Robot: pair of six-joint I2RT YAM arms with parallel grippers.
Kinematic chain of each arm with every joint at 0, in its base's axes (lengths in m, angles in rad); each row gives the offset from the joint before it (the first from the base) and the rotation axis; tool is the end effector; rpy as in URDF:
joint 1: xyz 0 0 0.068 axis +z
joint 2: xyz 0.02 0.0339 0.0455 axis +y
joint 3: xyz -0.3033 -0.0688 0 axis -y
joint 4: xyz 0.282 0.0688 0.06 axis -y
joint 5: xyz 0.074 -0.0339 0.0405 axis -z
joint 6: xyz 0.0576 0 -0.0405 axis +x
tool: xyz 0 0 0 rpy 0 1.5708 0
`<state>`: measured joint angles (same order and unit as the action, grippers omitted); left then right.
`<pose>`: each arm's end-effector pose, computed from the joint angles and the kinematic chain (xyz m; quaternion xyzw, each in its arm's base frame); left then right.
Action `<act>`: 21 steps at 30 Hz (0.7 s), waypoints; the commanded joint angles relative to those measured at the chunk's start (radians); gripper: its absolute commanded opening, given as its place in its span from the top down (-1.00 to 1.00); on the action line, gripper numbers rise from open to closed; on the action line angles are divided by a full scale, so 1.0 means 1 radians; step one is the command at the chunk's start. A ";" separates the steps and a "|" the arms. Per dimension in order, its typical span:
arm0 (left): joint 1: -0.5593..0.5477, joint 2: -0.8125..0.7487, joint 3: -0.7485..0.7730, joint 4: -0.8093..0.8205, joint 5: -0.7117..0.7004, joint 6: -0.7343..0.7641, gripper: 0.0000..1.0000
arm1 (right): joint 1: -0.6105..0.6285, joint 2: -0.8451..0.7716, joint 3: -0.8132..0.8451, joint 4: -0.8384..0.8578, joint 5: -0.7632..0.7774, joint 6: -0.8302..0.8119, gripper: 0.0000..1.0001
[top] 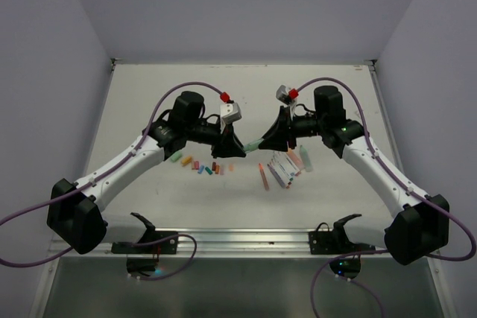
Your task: Open the pen caps
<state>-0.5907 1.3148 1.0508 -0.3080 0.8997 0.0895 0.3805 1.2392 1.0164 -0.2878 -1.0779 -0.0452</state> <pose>0.2435 -0.2176 0.3318 0.4600 0.6758 -0.4767 0.3231 0.2577 0.1577 0.3470 -0.4101 0.6689 0.5090 0.3540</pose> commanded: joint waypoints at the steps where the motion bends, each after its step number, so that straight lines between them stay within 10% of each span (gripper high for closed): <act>1: 0.006 -0.008 -0.002 0.027 0.033 -0.008 1.00 | 0.004 -0.003 0.031 0.050 -0.050 0.008 0.39; 8: 0.008 -0.009 0.000 0.027 0.038 -0.010 1.00 | 0.005 -0.006 0.030 0.030 -0.050 -0.010 1.00; 21: 0.097 -0.042 -0.015 -0.026 0.073 0.046 1.00 | -0.022 -0.138 -0.002 -0.097 0.073 -0.108 1.00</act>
<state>-0.5575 1.3117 1.0500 -0.2939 0.9867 0.1196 0.3862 1.1683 1.0157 -0.3313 -1.0531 -0.1139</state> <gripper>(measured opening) 0.192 0.215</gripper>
